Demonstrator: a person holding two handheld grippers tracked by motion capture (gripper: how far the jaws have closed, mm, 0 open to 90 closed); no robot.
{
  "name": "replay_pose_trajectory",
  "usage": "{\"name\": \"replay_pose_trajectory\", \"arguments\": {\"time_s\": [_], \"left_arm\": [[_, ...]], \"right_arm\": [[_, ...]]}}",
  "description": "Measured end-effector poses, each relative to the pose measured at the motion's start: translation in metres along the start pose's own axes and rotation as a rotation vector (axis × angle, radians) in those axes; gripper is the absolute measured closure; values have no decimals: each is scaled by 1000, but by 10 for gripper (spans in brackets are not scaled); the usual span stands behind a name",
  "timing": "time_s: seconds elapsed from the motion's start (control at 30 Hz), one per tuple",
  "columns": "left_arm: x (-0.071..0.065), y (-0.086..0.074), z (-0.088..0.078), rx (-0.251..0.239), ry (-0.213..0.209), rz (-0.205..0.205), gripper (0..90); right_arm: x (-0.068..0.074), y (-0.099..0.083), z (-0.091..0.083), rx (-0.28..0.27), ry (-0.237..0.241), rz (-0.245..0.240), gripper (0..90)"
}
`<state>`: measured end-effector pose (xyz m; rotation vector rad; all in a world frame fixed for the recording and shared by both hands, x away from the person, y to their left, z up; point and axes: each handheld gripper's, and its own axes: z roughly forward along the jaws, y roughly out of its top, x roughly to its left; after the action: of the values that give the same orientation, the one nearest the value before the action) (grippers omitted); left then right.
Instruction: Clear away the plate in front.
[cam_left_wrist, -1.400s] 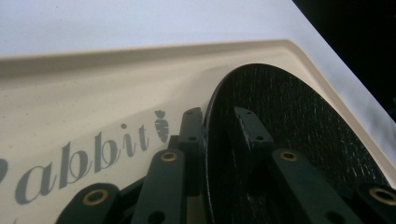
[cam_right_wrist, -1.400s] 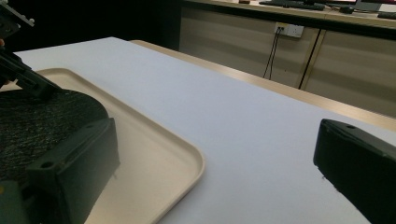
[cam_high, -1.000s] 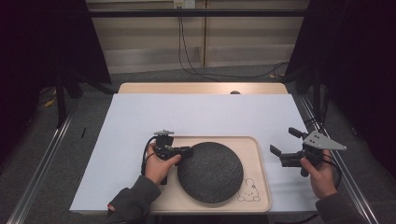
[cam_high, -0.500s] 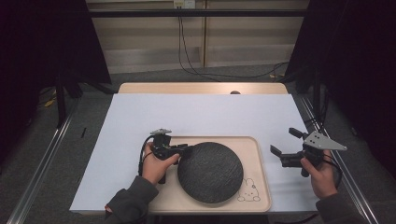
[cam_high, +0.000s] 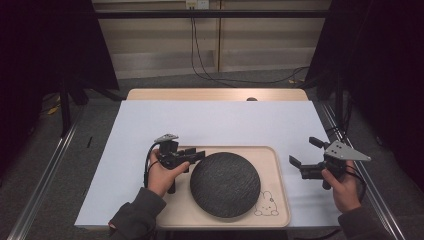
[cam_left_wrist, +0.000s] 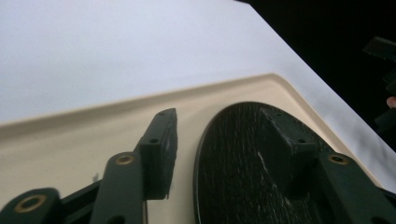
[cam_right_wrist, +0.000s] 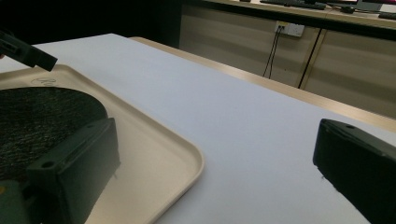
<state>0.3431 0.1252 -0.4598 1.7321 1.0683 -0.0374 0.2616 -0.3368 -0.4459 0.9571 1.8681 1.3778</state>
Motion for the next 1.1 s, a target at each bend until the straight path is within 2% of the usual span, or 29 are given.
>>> {"name": "replay_pose_trajectory", "arguments": {"time_s": [0.1, 0.33, 0.53, 0.6, 0.67, 0.7, 0.8, 0.87, 1.07, 1.1], "left_arm": [[1, 2, -3, -9, 10, 12, 412], [2, 6, -7, -32, 3, 27, 317], [4, 8, -11, -60, 26, 51, 234], [4, 10, -13, -71, 12, 44, 219], [5, 11, -16, -81, 25, 54, 196], [6, 11, -17, -87, 17, 49, 185], [8, 12, -20, -79, 13, 87, 143], [9, 12, -22, -88, 7, 75, 124], [12, 13, -27, -98, 10, 111, 78], [13, 13, -28, -99, -8, 118, 67]], "right_arm": [[0, 0, 0, -2, 3, 1, 0], [0, 0, -2, 2, -1, -9, 0], [0, 0, -2, 1, -5, -6, 0], [0, 0, -2, 4, -4, -5, 0], [0, 0, -2, 1, -4, -7, 0], [0, 0, -2, -1, -6, -7, 0], [0, 1, -3, -1, -7, -5, 0], [0, 1, -3, 0, -5, -7, 2], [0, 1, -2, 0, -3, -9, 2], [0, 1, -2, 1, -4, -8, 2]]}}
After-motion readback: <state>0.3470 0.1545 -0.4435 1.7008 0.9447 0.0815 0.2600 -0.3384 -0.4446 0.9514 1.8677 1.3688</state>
